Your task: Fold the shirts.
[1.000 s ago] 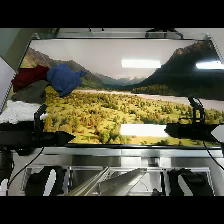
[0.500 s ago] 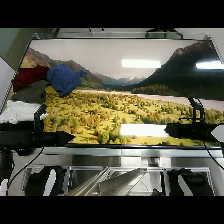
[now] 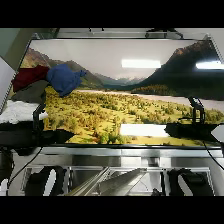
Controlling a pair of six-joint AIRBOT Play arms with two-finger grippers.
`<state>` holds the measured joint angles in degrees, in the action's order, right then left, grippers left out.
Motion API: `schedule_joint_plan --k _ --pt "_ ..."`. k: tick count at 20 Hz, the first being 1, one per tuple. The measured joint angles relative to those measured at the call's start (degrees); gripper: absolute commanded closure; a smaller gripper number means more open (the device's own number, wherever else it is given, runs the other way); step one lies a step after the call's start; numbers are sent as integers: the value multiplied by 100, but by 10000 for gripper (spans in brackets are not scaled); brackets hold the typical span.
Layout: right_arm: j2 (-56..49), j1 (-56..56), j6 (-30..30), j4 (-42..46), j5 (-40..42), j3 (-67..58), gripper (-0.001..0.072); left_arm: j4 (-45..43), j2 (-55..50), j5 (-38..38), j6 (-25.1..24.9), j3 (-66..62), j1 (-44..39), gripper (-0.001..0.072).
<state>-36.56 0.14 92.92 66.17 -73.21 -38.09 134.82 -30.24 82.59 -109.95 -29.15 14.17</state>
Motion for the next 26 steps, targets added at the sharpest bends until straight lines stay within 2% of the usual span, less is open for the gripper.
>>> schedule_joint_plan --k 1,2,3,4,5,8,11,15,18,19,20,21,22,24,26 --pt "-9 0 0 -4 94 2 683 -7 -13 -267 46 -17 11 691" --pt "-26 0 0 -4 205 0 653 -76 -68 -597 61 -83 42 380" --pt "-48 0 0 -4 337 2 427 -210 -195 -955 66 -219 103 14" --pt "-74 0 2 -4 463 0 208 -345 -385 -1257 63 -404 184 38" --pt "-109 0 0 -2 586 2 174 -472 -667 -1547 59 -664 295 35" --pt "-264 0 0 -2 903 2 174 -732 -2031 -2094 -68 -1768 675 34" --pt "-479 0 2 -2 1152 2 174 -855 -3801 -2264 -142 -3053 876 34" --pt "-809 0 2 -2 1530 2 174 -911 -6157 -1961 -179 -4693 785 35" --pt "-1003 0 2 -2 1755 2 175 -944 -7392 -1532 -199 -5602 535 43" --pt "-1058 0 2 -2 1816 2 178 -970 -7698 -1390 -195 -5877 431 137" --pt "-1102 0 2 -2 1875 2 241 -1043 -7945 -1255 -157 -6146 319 272" --pt "-1130 0 2 -2 1917 2 287 -1161 -8120 -1134 -111 -6369 216 467" --pt "-1152 0 2 -2 1947 2 286 -1357 -8258 -1038 -26 -6585 107 691" --pt "-1178 0 2 -2 1996 2 293 -1694 -8417 -844 114 -6964 -98 695" --pt "-1189 0 0 0 2013 2 483 -1829 -8450 -610 221 -7283 -293 695"
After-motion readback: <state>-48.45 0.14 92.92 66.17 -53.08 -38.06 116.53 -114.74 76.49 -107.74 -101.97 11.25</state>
